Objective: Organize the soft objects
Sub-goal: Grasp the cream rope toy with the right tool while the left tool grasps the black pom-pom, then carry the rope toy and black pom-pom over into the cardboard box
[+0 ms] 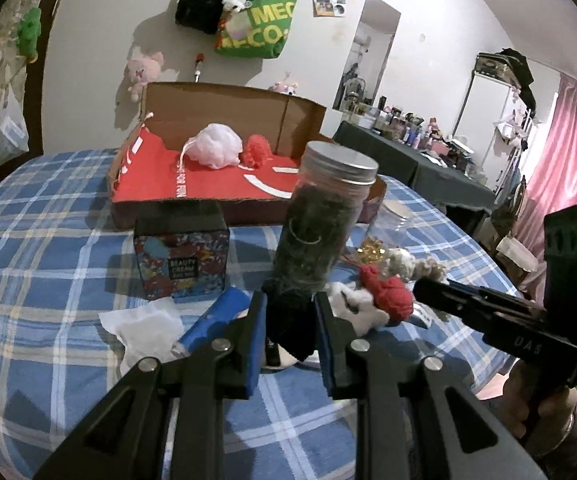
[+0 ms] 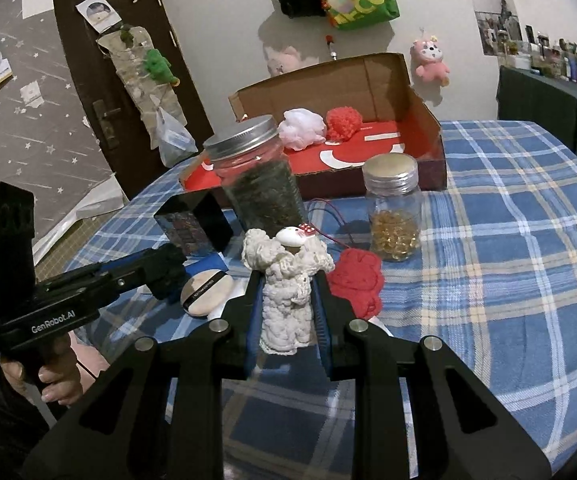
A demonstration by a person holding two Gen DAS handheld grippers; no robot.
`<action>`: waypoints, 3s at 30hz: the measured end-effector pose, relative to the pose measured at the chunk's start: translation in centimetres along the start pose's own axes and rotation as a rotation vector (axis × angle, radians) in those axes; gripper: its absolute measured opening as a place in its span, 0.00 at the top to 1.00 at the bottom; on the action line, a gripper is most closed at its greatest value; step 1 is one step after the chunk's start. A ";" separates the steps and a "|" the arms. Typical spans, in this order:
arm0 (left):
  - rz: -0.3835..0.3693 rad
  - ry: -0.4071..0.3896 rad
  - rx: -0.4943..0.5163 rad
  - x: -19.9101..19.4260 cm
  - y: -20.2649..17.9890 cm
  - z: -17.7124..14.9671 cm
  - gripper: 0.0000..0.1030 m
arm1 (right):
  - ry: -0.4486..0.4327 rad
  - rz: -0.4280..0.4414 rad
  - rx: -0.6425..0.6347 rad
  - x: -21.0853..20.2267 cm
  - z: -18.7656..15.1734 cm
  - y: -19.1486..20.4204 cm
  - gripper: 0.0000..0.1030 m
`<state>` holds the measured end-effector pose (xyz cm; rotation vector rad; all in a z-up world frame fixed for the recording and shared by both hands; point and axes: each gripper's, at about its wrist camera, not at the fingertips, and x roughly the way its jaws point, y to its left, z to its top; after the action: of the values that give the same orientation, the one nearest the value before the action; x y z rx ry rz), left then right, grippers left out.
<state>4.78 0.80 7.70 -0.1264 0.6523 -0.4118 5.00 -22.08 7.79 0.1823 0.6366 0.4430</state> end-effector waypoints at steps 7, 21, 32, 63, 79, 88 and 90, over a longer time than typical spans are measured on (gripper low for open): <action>0.043 0.015 -0.047 -0.6 2.6 0.1 0.76 | -0.002 -0.059 0.027 -0.9 0.0 -2.3 0.79; 0.090 0.107 -0.074 -0.6 12.1 2.2 0.76 | 0.055 -0.120 0.143 -1.3 2.1 -10.1 0.79; -0.058 0.202 -0.046 3.9 16.1 4.9 0.76 | 0.158 0.044 0.256 2.5 6.1 -15.4 0.79; -0.184 0.320 0.173 8.3 13.9 12.8 0.76 | 0.406 0.100 0.087 8.0 13.7 -13.1 0.78; -0.216 0.370 0.273 11.4 10.7 14.7 0.76 | 0.475 0.119 -0.006 10.8 15.6 -10.2 0.78; -0.190 0.391 0.274 14.3 9.2 16.3 0.76 | 0.483 0.116 -0.066 13.5 17.3 -8.6 0.78; -0.183 0.398 0.258 15.2 9.0 16.7 0.76 | 0.484 0.106 -0.074 14.5 17.6 -8.4 0.78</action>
<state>28.91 2.54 10.22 0.1468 0.9756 -0.7032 28.99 -23.59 11.54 0.0359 1.0864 0.6197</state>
